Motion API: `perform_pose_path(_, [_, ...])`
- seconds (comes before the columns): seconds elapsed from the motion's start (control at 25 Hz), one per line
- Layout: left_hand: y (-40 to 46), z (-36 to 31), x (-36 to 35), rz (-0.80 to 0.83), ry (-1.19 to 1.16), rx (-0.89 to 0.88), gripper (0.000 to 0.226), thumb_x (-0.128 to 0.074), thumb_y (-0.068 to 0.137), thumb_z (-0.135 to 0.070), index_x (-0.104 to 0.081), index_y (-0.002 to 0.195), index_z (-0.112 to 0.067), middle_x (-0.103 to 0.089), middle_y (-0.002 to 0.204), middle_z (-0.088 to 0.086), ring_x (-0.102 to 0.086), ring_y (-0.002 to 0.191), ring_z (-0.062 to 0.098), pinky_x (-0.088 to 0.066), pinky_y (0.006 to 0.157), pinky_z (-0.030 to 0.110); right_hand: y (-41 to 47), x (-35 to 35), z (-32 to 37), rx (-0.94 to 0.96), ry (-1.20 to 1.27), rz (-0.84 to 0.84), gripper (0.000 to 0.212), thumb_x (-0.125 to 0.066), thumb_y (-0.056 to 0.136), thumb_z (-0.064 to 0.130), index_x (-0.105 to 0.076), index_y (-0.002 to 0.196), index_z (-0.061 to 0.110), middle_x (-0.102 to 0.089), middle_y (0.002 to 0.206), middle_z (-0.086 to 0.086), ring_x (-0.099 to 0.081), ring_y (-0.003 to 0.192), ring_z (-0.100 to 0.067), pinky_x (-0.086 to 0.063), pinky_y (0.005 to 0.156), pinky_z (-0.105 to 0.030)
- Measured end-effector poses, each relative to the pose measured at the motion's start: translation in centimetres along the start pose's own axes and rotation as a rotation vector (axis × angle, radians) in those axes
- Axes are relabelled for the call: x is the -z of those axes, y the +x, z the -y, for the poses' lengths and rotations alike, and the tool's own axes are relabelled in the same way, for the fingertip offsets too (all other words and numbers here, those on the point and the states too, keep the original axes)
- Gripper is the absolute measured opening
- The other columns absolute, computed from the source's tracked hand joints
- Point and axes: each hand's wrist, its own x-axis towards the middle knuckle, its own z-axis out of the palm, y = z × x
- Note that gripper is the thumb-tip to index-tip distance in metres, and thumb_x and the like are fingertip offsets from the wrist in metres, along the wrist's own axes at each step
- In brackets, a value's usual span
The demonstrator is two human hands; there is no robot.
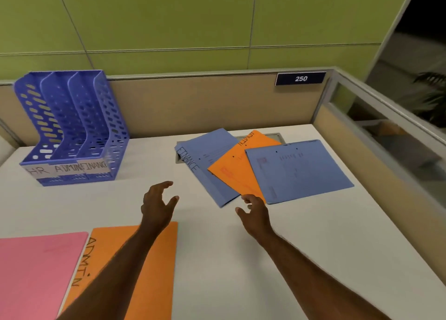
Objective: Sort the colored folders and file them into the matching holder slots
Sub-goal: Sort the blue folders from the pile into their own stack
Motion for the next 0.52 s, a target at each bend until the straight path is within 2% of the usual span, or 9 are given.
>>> perform_pose_path(0.28, [4.9, -8.0, -11.6, 0.163, 0.075, -0.141, 0.044, -0.071, 0.085, -0.020, -0.057, 0.126, -0.018, -0.057, 0.132, 0.004, -0.050, 0.122, 0.027, -0.042, 0.099, 0.048, 7.0, 10.2, -7.8, -0.115, 0.013, -0.222, 0.047, -0.073, 0.082, 0.010, -0.052, 0.123, 0.005, -0.049, 0.125, -0.016, -0.052, 0.117, -0.028, -0.050, 0.096, -0.038])
perform_pose_path(0.52, [8.1, -13.4, -19.0, 0.299, 0.117, -0.225, 0.048, -0.072, 0.084, -0.015, -0.055, 0.129, -0.013, -0.055, 0.135, 0.009, -0.049, 0.124, 0.030, -0.041, 0.101, 0.049, 10.1, 13.8, -12.1, -0.198, 0.043, -0.350, 0.065, -0.079, 0.077, 0.013, -0.045, 0.131, 0.005, -0.043, 0.132, -0.017, -0.047, 0.122, -0.031, -0.048, 0.101, -0.043])
